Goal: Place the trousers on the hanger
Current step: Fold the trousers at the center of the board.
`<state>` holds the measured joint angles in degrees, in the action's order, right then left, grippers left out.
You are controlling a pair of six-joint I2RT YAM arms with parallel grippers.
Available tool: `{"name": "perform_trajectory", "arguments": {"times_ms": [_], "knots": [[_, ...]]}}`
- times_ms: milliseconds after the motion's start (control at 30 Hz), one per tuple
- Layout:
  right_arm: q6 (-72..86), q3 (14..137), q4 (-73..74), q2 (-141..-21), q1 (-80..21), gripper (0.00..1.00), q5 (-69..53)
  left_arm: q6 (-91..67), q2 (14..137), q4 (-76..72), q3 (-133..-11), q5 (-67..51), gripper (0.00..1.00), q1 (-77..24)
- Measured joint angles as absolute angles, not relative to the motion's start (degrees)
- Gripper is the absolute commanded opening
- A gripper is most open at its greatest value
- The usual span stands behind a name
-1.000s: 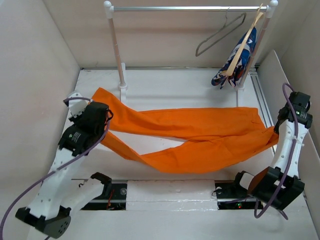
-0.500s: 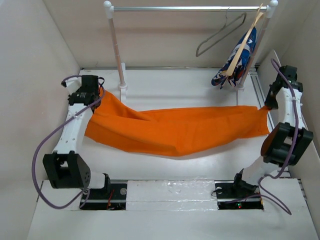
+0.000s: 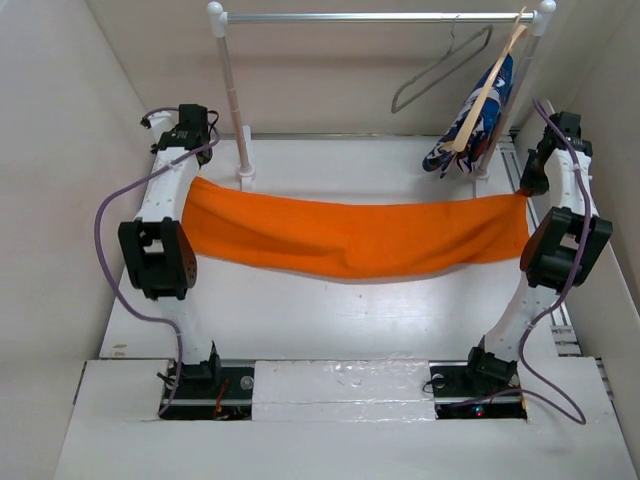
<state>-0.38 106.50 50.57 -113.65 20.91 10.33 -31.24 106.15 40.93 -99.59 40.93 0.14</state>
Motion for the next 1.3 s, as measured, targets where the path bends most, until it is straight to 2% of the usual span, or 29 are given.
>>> {"name": "perform_trajectory", "arguments": {"times_ms": [167,300,367,400,433,467,500,567,600,700,767,800,867,900,967,1067,1100,1133,1167,1233,1300], "knots": [[-0.45,113.97,51.07,-121.12,20.91,0.00,8.95,-30.81,119.70,42.02,-112.44,41.74,0.00,0.10],[-0.54,118.19,51.03,-126.10,20.93,0.00,7.97,-30.09,126.82,42.54,-116.90,42.39,0.00,0.03],[-0.58,118.43,50.96,-127.13,20.97,0.15,7.20,-29.26,128.64,42.50,-117.54,42.26,0.04,0.05],[-0.49,118.43,50.92,-127.37,20.99,0.23,6.74,-28.77,129.54,42.85,-118.61,42.04,0.16,0.08],[-0.58,118.43,50.85,-127.57,21.04,0.51,6.24,-28.36,130.39,43.13,-119.74,42.09,0.50,0.12],[-0.64,118.43,50.57,-127.63,21.06,0.52,5.82,-28.27,131.46,43.07,-121.40,42.26,0.64,0.14],[-0.67,118.43,50.26,-127.63,21.06,0.76,5.43,-27.75,131.81,42.74,-121.78,42.24,0.76,0.27],[-0.89,118.34,49.52,-127.31,20.99,0.92,5.13,-27.40,131.70,42.41,-121.36,42.02,0.98,0.51],[-0.89,118.04,48.99,-126.87,20.91,0.98,4.93,-27.16,131.39,41.82,-120.55,41.95,0.99,0.69],[-0.97,112.86,46.17,-121.99,20.29,0.97,4.45,-27.11,127.85,40.40,-114.50,41.41,0.98,1.13],[-0.43,104.92,43.35,-114.91,18.98,0.90,3.97,-27.79,123.13,40.51,-108.05,40.45,0.94,1.56],[0.03,100.90,41.52,-111.02,18.17,0.55,3.70,-28.56,120.16,40.16,-104.44,39.29,0.92,1.85],[1.17,90.87,37.15,-101.41,15.44,0.07,2.57,-30.28,112.68,39.31,-96.05,35.44,0.89,3.25],[1.91,86.61,35.24,-96.62,13.67,0.00,1.65,-30.85,108.64,37.98,-91.72,32.64,0.88,4.49],[3.25,78.52,30.04,-88.12,9.89,0.00,-0.30,-32.23,99.22,34.63,-81.08,25.69,0.82,9.52],[4.34,68.07,23.42,-78.67,3.70,0.00,-4.62,-33.34,89.21,28.71,-68.10,16.21,0.79,19.90],[4.62,65.25,22.26,-76.84,2.04,0.13,-5.98,-33.71,87.66,27.53,-65.08,13.98,0.79,23.05],[5.19,62.83,21.63,-75.59,0.75,0.19,-7.33,-34.00,87.35,26.98,-63.18,11.88,0.79,25.06],[5.48,60.25,21.19,-74.89,-0.30,0.32,-8.75,-34.06,87.99,26.30,-62.04,9.82,0.78,25.89],[5.63,57.54,20.38,-74.65,-0.82,0.42,-11.00,-34.15,91.09,24.38,-61.08,5.41,0.75,25.43],[5.85,54.33,20.36,-74.61,-1.21,0.46,-13.17,-34.20,94.87,21.74,-60.58,1.93,0.73,24.43]]}}
